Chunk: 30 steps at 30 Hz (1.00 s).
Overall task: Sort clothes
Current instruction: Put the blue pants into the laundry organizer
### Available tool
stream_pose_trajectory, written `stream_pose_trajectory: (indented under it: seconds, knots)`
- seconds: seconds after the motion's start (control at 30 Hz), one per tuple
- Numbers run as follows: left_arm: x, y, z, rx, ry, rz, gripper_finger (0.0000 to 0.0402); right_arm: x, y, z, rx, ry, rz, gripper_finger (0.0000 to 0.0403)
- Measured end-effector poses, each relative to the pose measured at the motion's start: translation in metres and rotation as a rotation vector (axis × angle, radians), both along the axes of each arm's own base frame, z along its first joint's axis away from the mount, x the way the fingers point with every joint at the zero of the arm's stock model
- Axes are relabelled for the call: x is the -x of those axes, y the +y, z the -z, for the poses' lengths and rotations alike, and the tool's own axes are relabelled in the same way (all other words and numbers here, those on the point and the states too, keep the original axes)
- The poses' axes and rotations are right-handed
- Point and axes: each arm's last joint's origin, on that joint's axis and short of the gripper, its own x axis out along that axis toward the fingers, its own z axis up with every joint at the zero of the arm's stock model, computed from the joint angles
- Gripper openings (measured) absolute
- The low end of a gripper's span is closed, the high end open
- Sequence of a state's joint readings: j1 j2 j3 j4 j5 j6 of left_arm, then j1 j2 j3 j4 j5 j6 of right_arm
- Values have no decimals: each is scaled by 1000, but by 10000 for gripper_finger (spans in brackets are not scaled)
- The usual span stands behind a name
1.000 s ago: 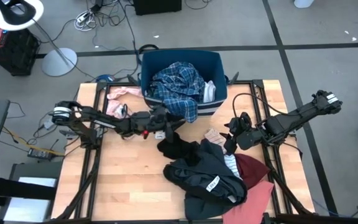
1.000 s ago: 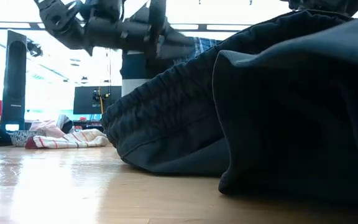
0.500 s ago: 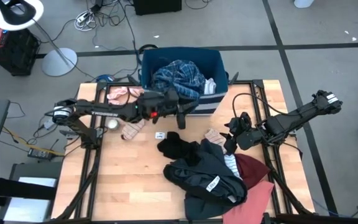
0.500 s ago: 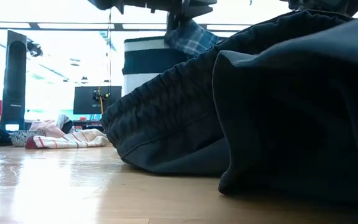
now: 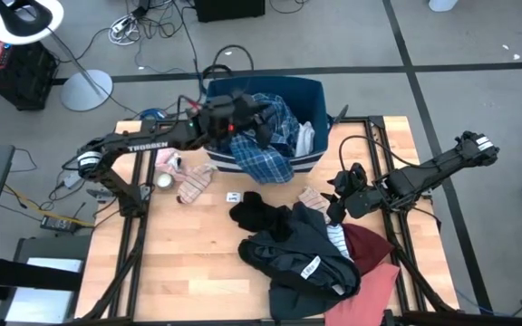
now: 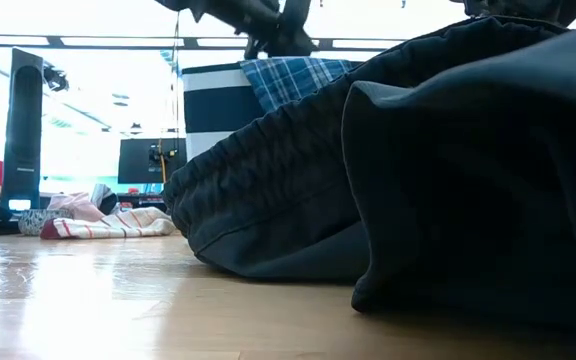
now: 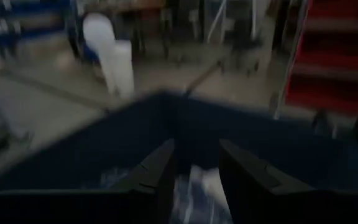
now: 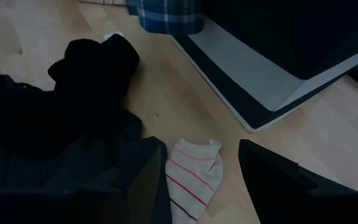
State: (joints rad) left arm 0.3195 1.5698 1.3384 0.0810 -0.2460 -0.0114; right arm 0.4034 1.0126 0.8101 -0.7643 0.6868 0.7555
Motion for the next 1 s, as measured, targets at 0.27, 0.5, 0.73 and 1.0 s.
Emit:
stream_pose_trajectory:
  seconds: [0.27,0.5,0.73,1.0]
  knots:
    - [12,-9,8,111,157,170,124,0,0,0,10,7,-10,217]
    - [17,-36,4,83,372,346,124,0,0,0,10,6,-10,217]
    - [17,-45,3,73,418,379,122,0,0,0,10,5,-8,217]
    - [19,-52,9,102,480,406,109,0,0,0,10,5,-7,217]
